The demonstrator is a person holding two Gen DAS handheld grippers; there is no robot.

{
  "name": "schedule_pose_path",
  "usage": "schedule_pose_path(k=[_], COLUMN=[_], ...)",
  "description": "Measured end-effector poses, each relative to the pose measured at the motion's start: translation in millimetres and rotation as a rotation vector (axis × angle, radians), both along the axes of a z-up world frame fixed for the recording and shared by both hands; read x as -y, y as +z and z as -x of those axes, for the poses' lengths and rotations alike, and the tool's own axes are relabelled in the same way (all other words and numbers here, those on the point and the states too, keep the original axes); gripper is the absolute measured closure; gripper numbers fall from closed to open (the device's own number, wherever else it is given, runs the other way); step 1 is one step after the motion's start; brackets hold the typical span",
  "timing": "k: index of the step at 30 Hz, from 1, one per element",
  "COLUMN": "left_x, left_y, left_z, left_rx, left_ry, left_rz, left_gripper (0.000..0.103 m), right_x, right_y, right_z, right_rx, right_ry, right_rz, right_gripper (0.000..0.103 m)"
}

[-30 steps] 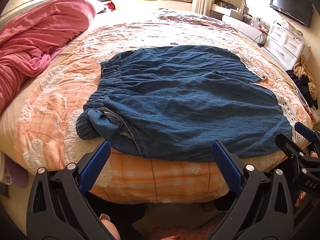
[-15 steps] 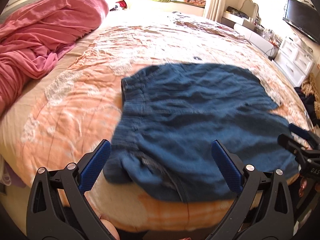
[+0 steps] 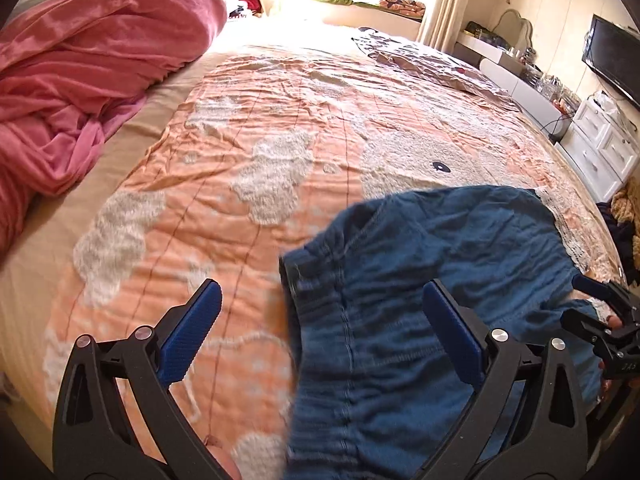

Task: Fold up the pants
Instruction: 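Grasp the elastic denim waistband with the left tool while the right tool grasps it too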

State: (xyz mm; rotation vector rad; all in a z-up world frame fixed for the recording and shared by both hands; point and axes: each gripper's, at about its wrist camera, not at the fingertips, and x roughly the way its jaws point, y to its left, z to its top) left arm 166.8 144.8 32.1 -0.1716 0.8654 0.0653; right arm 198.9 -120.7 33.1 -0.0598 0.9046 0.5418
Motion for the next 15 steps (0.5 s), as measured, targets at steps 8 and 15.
schedule_pose_path(k=[8,15], left_x=[5.7,-4.6], left_y=[-30.9,-62.5], left_z=[-51.2,-69.7], left_rx=[-0.088,-0.132], left_ry=[-0.141,-0.180], left_rz=[-0.074,-0.087], left_gripper=[0.041,0.063], right_x=[-36.7,-75.1], right_y=[-1.8,-11.1], right_z=[-56.1,-90.0], right_rx=[0.009,0.022], right_ry=[0.108,0.231], right_rz=[0.093,0.172], right_gripper=[0.004,0.004])
